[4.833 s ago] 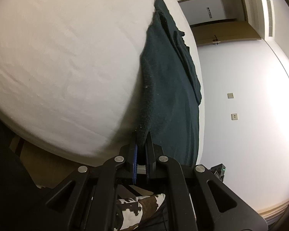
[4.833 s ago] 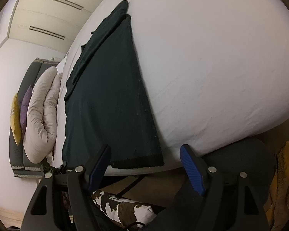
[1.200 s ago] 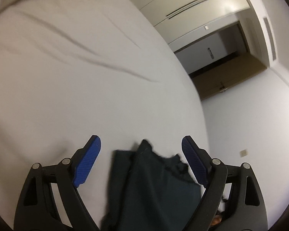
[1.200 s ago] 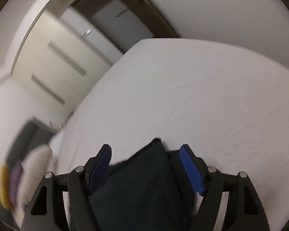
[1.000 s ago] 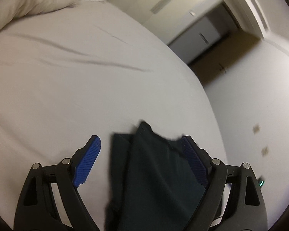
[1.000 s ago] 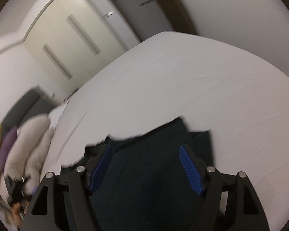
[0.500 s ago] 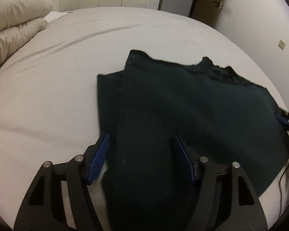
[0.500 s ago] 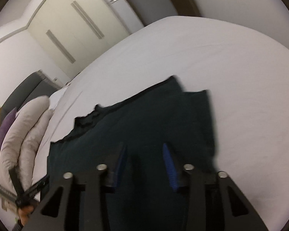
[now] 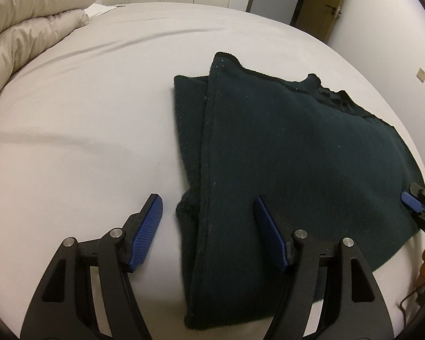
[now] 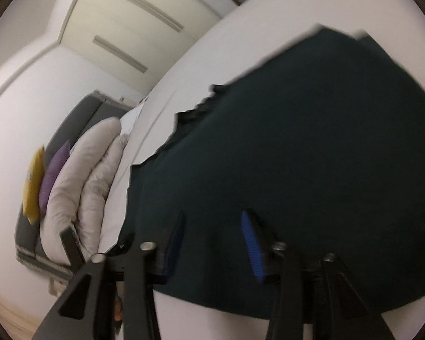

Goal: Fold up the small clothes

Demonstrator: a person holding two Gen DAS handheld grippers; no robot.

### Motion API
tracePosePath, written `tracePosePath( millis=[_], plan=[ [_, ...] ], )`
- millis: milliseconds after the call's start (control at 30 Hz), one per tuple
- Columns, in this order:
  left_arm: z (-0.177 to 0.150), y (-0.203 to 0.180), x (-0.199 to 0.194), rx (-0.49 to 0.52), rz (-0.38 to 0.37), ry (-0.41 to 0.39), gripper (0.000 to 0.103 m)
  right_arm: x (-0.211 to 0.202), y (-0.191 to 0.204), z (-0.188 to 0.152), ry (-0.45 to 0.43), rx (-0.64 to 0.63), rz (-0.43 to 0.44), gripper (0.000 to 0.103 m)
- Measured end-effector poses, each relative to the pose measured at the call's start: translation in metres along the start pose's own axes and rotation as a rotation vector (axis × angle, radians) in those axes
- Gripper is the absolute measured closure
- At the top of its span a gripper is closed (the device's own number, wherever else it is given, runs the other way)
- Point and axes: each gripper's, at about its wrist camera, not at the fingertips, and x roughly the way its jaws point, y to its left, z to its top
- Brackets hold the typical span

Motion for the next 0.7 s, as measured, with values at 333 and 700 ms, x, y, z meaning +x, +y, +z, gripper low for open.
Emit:
tracePosePath(
  millis=[333, 700],
  plan=[
    [-0.012, 0.004, -0.006, -0.021, -0.015, 0.005, 0.036, -0.101, -0.084, 0.013, -0.256, 0.268, -0.142, 0.098],
    [-0.022, 0.007, -0.014, -0.046, -0.02, 0.007, 0.036, -0.011, 0.037, -0.01, -0.004, 0.034, 0.14, 0.06]
  ],
)
